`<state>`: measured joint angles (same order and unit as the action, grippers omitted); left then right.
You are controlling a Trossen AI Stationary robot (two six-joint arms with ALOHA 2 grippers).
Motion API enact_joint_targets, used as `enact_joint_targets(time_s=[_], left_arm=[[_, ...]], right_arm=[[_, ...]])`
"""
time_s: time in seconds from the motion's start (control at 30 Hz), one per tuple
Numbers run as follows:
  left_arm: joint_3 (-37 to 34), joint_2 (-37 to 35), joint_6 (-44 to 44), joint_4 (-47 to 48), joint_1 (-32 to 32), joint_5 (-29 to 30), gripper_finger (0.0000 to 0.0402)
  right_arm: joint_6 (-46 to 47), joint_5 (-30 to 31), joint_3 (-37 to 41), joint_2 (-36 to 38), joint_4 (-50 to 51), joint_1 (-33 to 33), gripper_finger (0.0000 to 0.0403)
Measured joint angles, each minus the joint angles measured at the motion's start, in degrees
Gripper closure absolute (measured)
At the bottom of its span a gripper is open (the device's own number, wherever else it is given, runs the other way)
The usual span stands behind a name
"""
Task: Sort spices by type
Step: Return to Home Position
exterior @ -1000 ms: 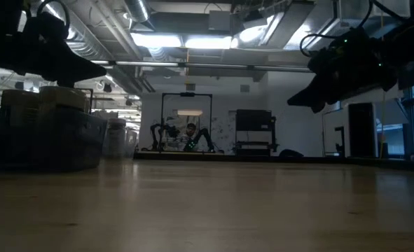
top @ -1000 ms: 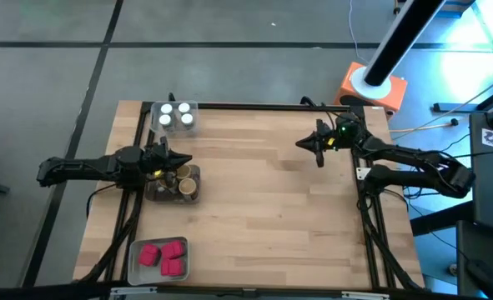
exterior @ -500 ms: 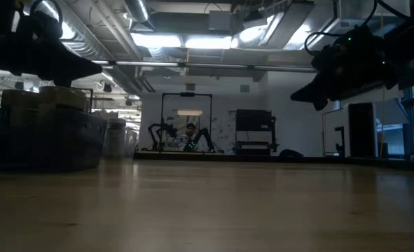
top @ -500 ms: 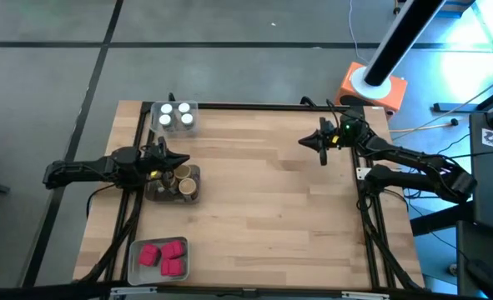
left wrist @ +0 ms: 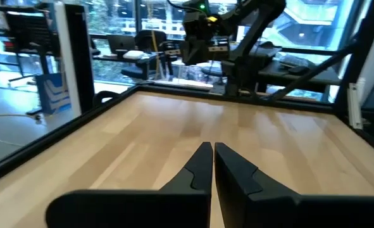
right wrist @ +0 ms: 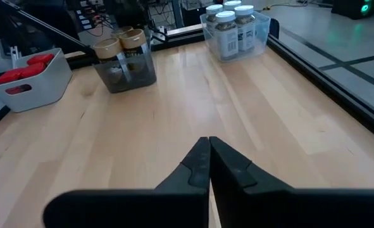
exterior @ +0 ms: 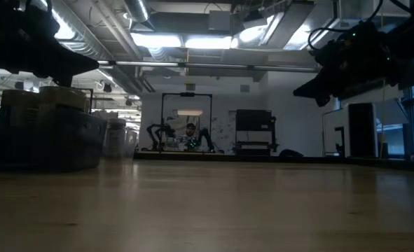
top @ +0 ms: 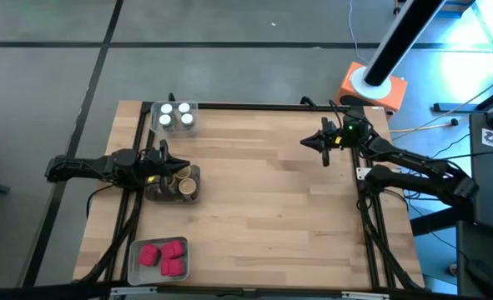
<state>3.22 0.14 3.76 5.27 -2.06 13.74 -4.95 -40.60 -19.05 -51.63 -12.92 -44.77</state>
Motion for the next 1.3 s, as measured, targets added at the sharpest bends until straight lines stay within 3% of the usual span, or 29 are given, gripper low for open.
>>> enact_joint_targets(time_s=[0.13, 0.6, 0.93, 1.07, 1.3], left_arm=[[0.0, 0.0, -1.5, -0.1, -0.1, 2.4, 0.0398], [0.0, 0.1, -0.9, 0.0, -0.1, 2.5, 0.0398], [0.0, 0.1, -0.8, 0.0, -0.1, 2.5, 0.0398], [0.0, 0.1, -0.8, 0.0, -0.1, 2.6, 0.0398], [0.0, 0.1, -0.8, 0.0, -0.1, 2.6, 0.0398]], right_arm=[[0.0, 0.0, 0.0, 0.6, 0.5, 0.0, 0.0391], [0.0, 0.0, 0.4, 0.7, 0.7, 0.0, 0.0391], [5.7, -2.3, 9.3, 10.3, -4.0, -3.3, 0.0391], [8.8, 9.3, 12.3, 16.1, -3.5, 0.4, 0.0391], [6.3, 30.3, 14.9, 20.6, -3.1, 13.1, 0.0391]])
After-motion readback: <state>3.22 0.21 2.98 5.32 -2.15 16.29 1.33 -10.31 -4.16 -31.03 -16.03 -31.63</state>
